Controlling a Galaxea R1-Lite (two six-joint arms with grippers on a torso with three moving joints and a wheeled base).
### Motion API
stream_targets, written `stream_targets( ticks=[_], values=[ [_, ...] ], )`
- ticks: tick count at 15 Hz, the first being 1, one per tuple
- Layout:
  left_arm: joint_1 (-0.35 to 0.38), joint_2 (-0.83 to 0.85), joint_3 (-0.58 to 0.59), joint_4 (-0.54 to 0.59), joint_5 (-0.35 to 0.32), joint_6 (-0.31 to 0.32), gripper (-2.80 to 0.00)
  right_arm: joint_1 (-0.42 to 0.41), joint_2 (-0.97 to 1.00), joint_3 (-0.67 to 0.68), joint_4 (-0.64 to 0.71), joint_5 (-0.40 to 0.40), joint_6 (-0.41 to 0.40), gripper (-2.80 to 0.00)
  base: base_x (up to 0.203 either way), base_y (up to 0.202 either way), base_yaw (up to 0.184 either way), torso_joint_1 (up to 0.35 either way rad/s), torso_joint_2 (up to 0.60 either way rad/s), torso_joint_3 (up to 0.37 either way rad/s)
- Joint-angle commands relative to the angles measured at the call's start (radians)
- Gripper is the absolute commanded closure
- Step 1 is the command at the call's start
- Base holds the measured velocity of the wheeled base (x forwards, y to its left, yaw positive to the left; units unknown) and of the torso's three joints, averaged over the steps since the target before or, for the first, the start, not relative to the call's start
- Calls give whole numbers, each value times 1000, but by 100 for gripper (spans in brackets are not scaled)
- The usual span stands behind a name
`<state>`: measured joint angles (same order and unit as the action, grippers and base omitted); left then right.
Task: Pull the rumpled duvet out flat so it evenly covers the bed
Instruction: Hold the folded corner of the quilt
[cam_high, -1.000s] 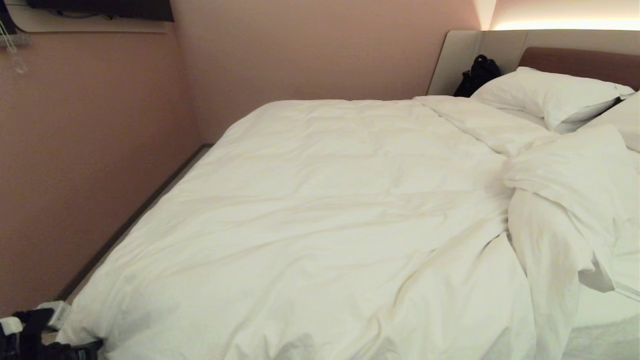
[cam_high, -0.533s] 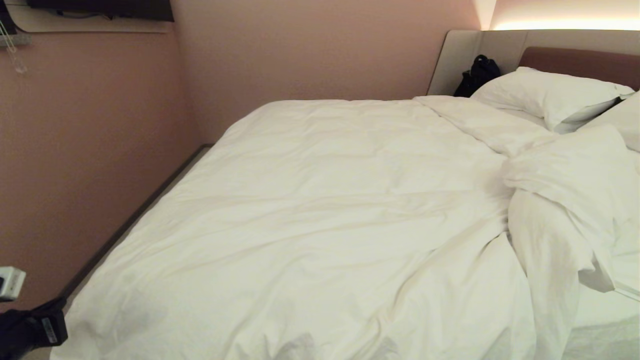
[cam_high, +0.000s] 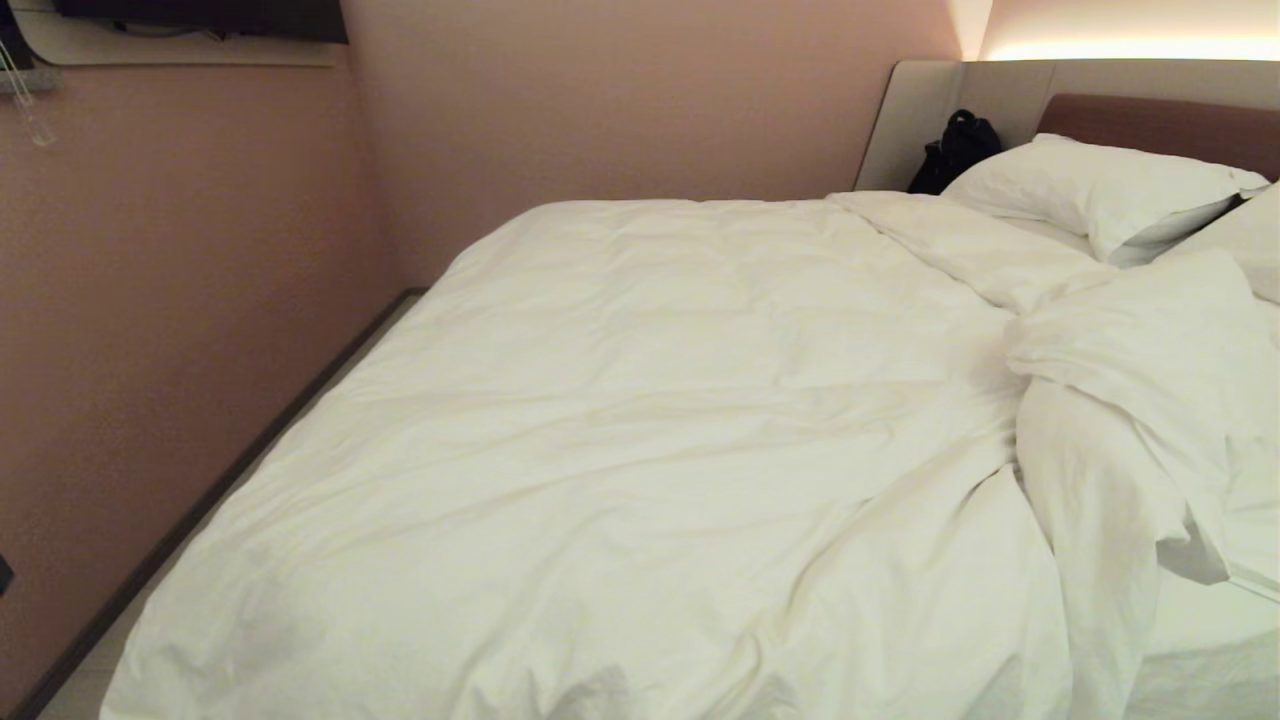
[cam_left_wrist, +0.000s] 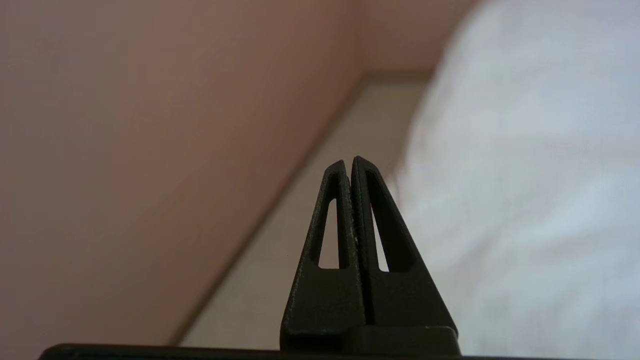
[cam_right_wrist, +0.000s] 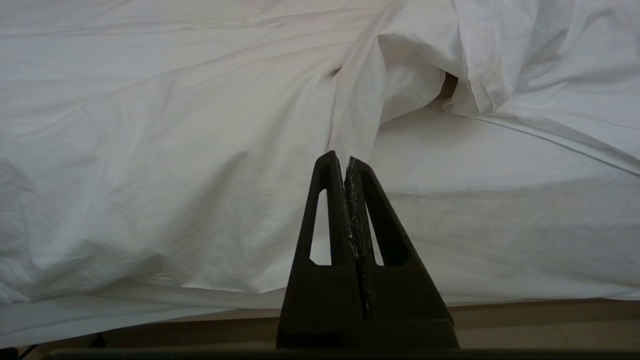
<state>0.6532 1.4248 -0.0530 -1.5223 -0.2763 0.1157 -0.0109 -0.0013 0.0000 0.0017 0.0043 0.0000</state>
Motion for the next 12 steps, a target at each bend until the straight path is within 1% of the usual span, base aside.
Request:
stream_targets(
  ticks=[1,2,3,5,6,8,9,10,11,12],
  values=[
    [0,-140,-44,-9,67,-49,0,0,1,0,0,0,0,0,0,0,0,0,0,0],
    [0,-187,-71,49,117,-60,0,0,1,0,0,0,0,0,0,0,0,0,0,0],
    [0,-231,-102,150,166,-73,0,0,1,0,0,0,0,0,0,0,0,0,0,0],
    [-1,-333,-193,429,251,-138,0,0,1,0,0,0,0,0,0,0,0,0,0,0],
    [-1,-379,-232,573,264,-170,0,0,1,0,0,0,0,0,0,0,0,0,0,0],
    [-14,-488,-339,982,265,-244,0,0,1,0,0,0,0,0,0,0,0,0,0,0],
    [-27,-541,-393,1161,251,-289,0,0,1,0,0,0,0,0,0,0,0,0,0,0],
    [-37,-584,-435,1273,228,-327,0,0,1,0,0,0,0,0,0,0,0,0,0,0],
    [-43,-620,-443,1345,198,-355,0,0,1,0,1,0,0,0,0,0,0,0,0,0],
    [-46,-657,-436,1391,182,-366,0,0,1,0,1,0,0,0,0,0,0,0,0,0]
  ],
)
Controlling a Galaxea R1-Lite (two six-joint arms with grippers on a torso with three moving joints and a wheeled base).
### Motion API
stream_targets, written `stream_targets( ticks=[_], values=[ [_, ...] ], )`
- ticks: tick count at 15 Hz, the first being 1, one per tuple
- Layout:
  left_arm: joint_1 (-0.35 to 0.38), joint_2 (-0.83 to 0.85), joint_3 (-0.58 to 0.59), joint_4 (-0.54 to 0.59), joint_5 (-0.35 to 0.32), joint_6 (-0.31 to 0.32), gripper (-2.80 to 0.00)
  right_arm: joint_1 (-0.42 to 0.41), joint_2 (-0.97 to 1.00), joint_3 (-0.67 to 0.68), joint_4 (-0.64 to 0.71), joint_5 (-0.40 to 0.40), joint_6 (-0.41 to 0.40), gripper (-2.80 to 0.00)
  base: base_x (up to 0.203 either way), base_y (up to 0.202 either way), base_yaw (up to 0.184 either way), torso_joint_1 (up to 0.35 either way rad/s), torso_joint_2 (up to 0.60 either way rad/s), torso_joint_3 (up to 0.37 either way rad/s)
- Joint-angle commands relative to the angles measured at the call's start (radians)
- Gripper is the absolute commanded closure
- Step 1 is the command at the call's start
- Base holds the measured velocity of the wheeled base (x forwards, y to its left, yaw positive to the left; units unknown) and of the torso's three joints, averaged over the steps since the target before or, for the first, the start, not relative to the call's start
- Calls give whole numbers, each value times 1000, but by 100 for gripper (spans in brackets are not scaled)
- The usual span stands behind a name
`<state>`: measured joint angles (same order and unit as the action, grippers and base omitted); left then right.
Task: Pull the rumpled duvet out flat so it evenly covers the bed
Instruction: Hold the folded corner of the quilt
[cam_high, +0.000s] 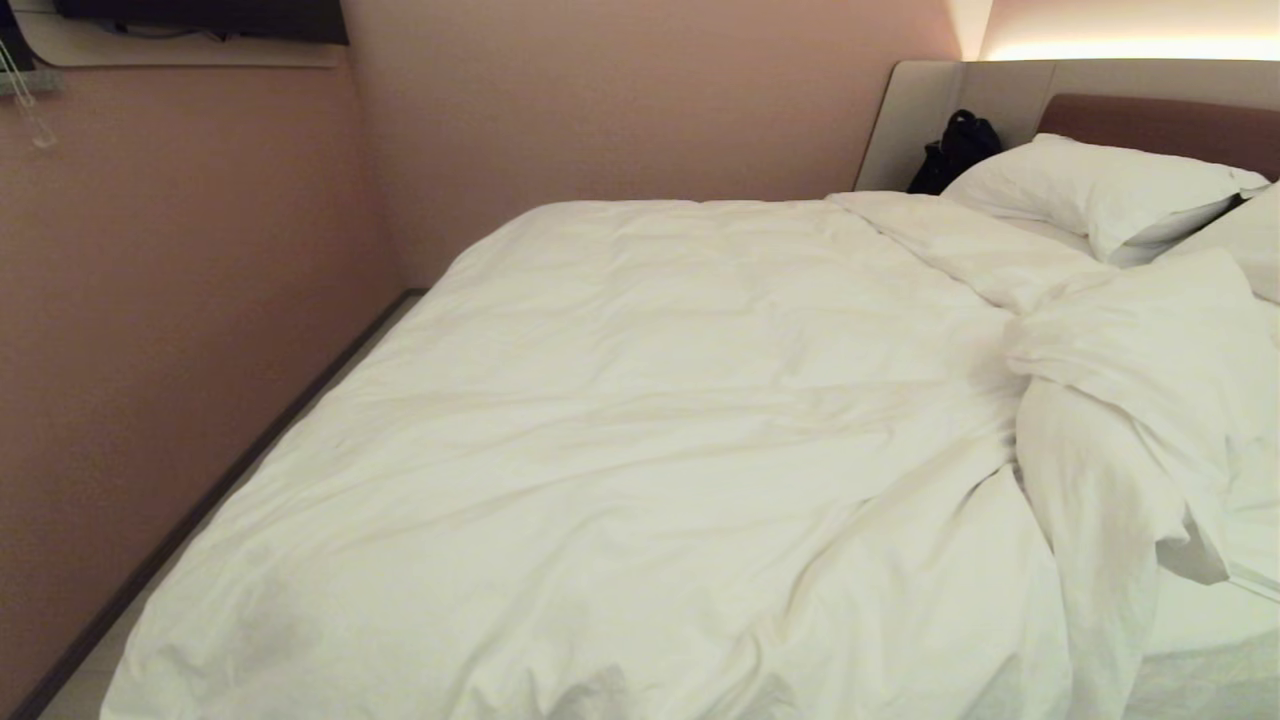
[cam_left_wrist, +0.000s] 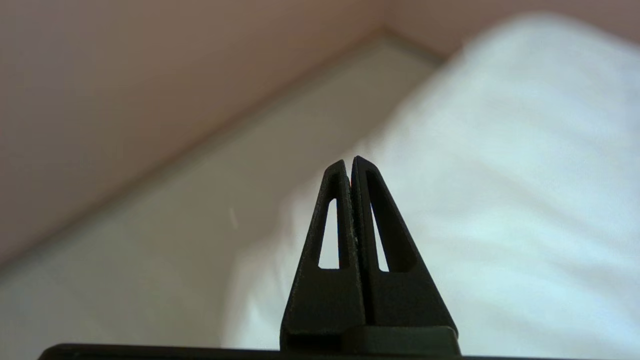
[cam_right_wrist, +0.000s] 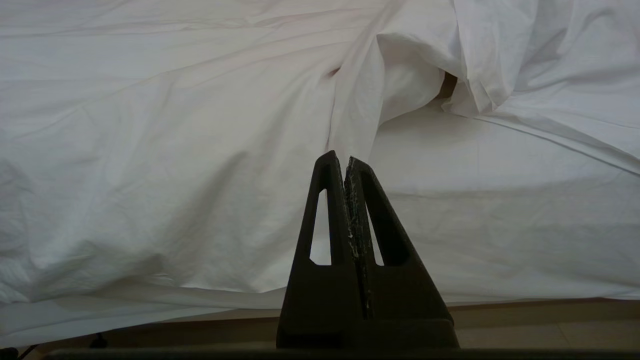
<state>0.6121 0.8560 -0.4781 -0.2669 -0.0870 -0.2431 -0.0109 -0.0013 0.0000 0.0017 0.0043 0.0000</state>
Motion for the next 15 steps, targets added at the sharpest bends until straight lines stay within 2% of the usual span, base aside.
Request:
stream_targets(
  ticks=[1,3,7,9,11,13,15],
  values=[
    [-6,-132,1,169,-14,-6,0,0,1,0,0,0,0,0,0,0,0,0,0,0],
    [-8,-244,27,239,-52,8,0,0,1,0,0,0,0,0,0,0,0,0,0,0],
    [-11,-491,42,495,-180,81,0,0,1,0,0,0,0,0,0,0,0,0,0,0],
    [-66,-544,34,561,-206,110,0,0,1,0,0,0,0,0,0,0,0,0,0,0],
    [-153,-562,21,578,-202,114,0,0,1,0,0,0,0,0,0,0,0,0,0,0],
    [-242,-578,15,581,-171,124,0,0,1,0,1,0,0,0,0,0,0,0,0,0],
    [-313,-579,23,582,-156,162,0,0,1,0,0,0,0,0,0,0,0,0,0,0]
  ],
)
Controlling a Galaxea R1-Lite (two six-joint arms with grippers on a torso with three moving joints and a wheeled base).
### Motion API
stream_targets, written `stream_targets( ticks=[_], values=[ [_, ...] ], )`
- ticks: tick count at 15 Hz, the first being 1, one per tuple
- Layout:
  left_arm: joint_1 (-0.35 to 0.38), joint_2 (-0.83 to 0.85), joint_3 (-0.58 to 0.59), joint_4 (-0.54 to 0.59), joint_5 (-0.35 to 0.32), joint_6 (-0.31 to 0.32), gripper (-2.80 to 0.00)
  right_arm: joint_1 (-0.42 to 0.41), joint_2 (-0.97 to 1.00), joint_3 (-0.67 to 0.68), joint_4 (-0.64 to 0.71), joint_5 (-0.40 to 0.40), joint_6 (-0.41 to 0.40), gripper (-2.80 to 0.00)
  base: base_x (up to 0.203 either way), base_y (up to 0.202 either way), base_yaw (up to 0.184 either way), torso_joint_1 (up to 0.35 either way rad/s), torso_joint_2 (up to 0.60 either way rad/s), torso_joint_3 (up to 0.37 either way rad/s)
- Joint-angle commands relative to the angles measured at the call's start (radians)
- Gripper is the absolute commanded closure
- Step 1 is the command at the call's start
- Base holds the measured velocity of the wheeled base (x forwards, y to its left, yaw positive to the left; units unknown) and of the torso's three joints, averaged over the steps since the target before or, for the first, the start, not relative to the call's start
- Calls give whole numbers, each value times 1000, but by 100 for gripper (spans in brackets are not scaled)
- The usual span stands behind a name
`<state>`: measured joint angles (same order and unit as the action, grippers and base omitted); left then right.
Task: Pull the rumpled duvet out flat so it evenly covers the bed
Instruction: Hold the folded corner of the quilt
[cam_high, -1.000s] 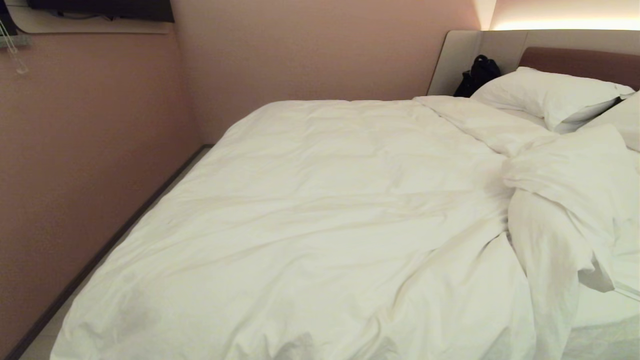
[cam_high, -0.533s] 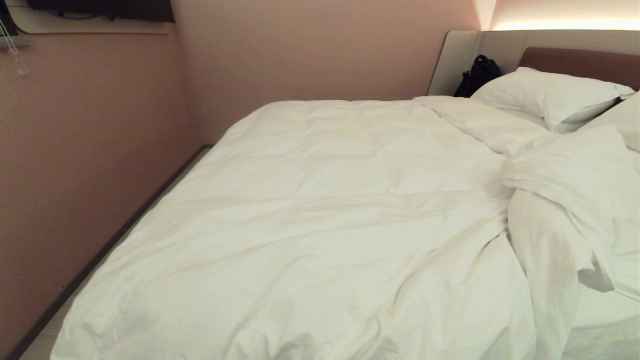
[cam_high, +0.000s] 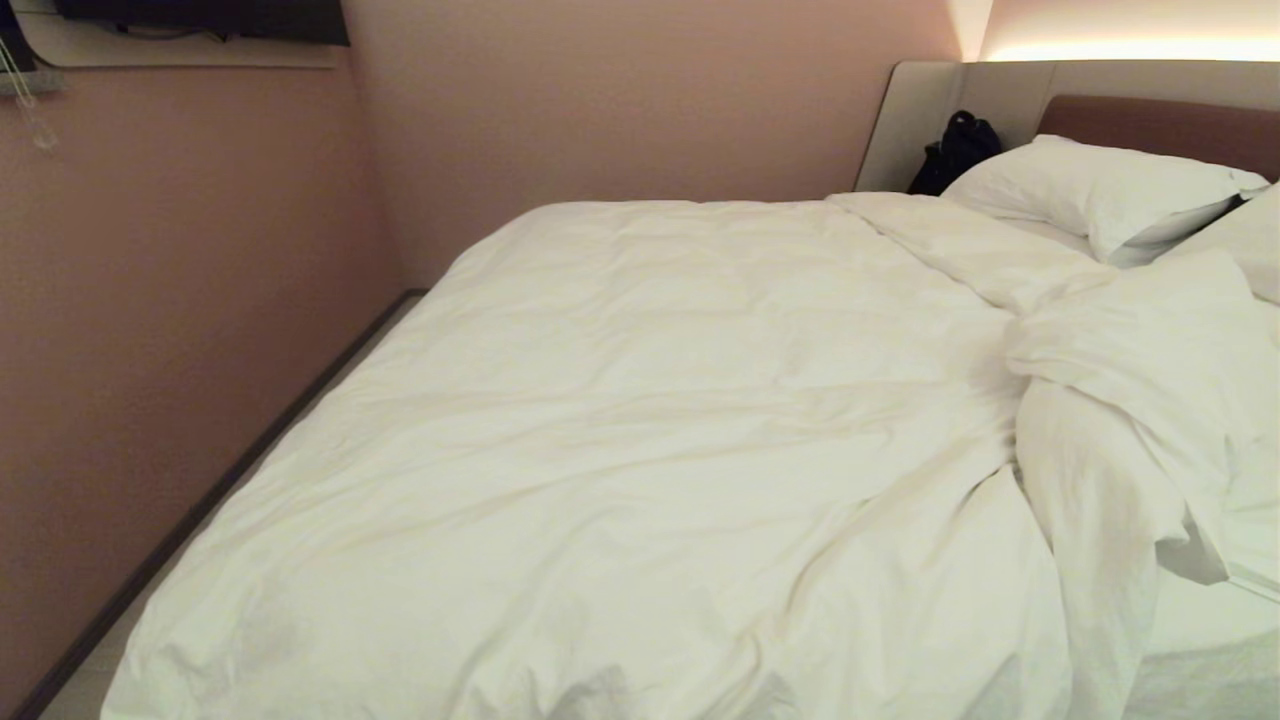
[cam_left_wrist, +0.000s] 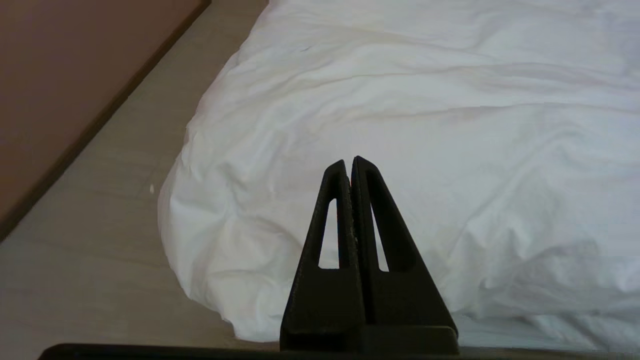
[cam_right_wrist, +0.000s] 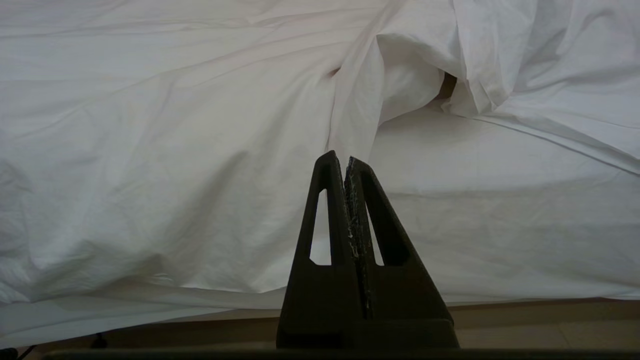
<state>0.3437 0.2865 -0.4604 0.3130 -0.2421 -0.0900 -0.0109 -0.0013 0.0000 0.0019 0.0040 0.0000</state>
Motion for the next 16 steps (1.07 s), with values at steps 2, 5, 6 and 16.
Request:
stream_targets(
  ticks=[2,5,6,16],
  values=[
    [-78,-9,27,1,-1,54,0,0,1,0,0,1,0,0,0,0,0,0,0,0],
    [-80,-9,153,-134,-46,123,0,0,1,0,0,1,0,0,0,0,0,0,0,0],
    [-85,-8,205,-245,-63,141,0,0,1,0,0,1,0,0,0,0,0,0,0,0],
    [-325,-114,297,-505,-37,89,0,0,1,0,0,1,0,0,0,0,0,0,0,0]
  ],
)
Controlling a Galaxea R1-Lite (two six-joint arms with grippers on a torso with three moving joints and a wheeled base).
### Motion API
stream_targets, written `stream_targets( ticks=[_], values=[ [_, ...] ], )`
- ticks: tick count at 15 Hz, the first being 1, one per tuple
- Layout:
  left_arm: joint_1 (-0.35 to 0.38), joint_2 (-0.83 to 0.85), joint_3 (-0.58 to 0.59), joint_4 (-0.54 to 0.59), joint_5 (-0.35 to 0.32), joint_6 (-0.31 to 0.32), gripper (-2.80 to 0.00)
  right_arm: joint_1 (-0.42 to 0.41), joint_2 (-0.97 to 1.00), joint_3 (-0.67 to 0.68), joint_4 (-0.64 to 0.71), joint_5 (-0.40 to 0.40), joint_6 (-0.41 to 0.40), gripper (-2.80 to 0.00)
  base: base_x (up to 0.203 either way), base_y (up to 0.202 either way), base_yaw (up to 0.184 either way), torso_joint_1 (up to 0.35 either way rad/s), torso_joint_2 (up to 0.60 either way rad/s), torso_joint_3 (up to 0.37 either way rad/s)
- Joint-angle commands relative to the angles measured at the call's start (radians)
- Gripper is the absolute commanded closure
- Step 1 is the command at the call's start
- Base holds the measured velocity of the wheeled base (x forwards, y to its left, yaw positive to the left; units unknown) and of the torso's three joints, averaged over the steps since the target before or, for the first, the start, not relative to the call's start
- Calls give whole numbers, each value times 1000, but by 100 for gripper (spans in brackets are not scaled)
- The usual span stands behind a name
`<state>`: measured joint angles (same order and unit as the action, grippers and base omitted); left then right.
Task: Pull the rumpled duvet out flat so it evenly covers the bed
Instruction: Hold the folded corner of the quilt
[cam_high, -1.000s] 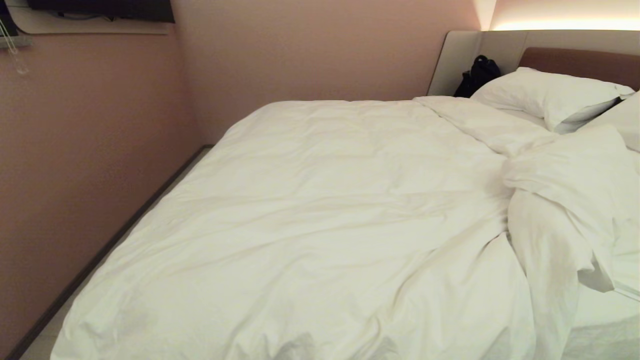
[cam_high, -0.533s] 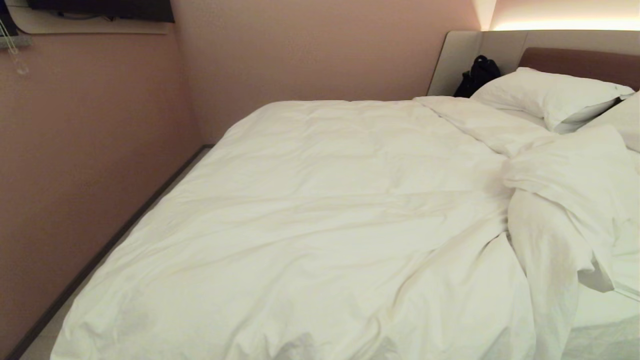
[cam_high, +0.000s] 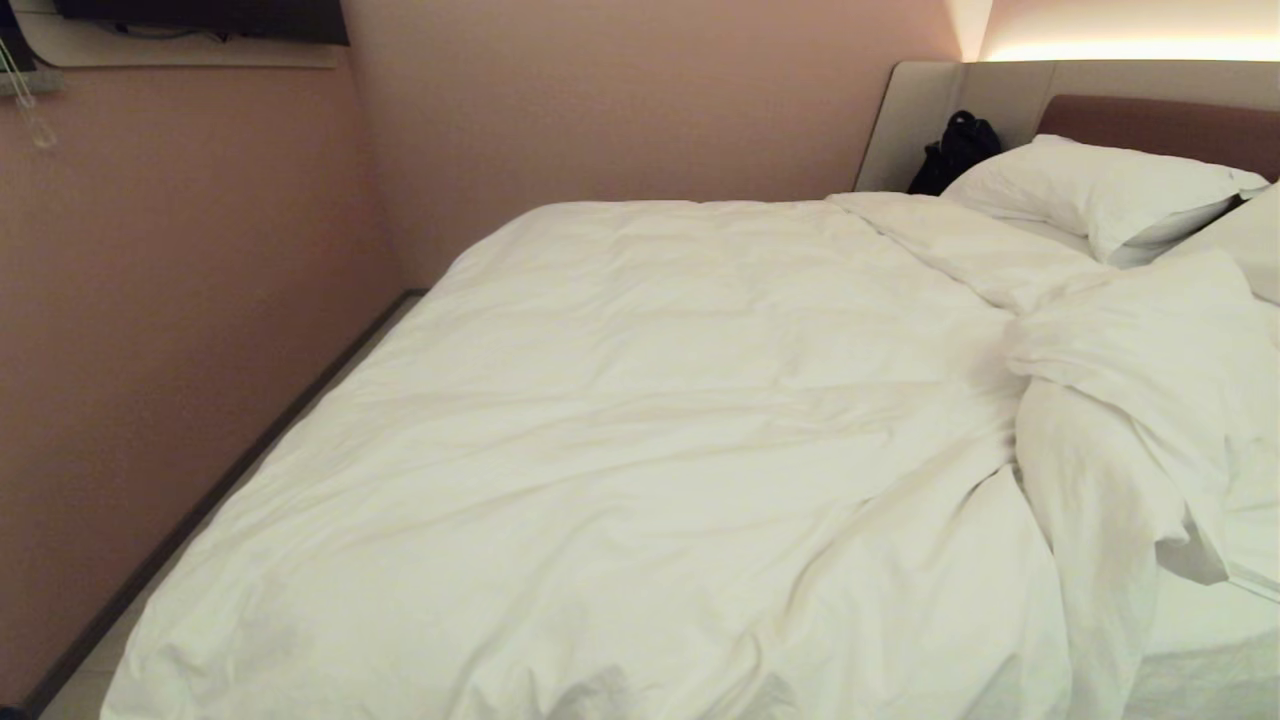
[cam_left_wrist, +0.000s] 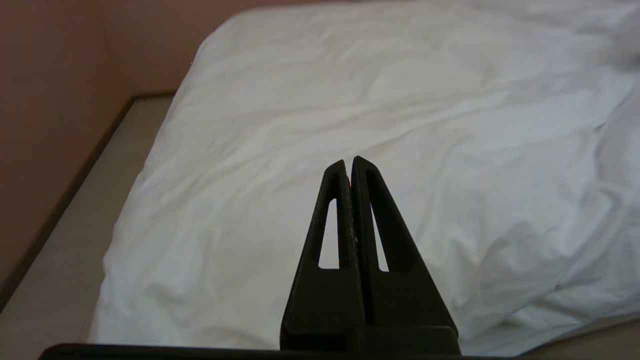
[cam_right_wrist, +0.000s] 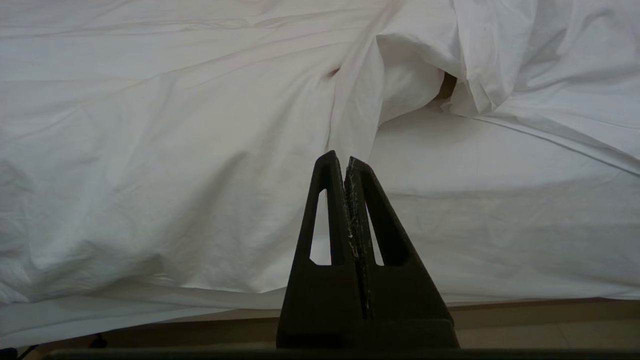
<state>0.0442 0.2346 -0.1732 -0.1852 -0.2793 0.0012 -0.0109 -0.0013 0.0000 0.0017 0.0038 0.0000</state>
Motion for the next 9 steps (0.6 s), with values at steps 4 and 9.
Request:
stream_targets(
  ticks=[4,9],
  values=[
    [-45,-214,47,6,7,-14,0,0,1,0,0,1,0,0,0,0,0,0,0,0],
    [-46,-235,131,30,154,-12,0,0,1,0,0,1,0,0,0,0,0,0,0,0]
  ],
)
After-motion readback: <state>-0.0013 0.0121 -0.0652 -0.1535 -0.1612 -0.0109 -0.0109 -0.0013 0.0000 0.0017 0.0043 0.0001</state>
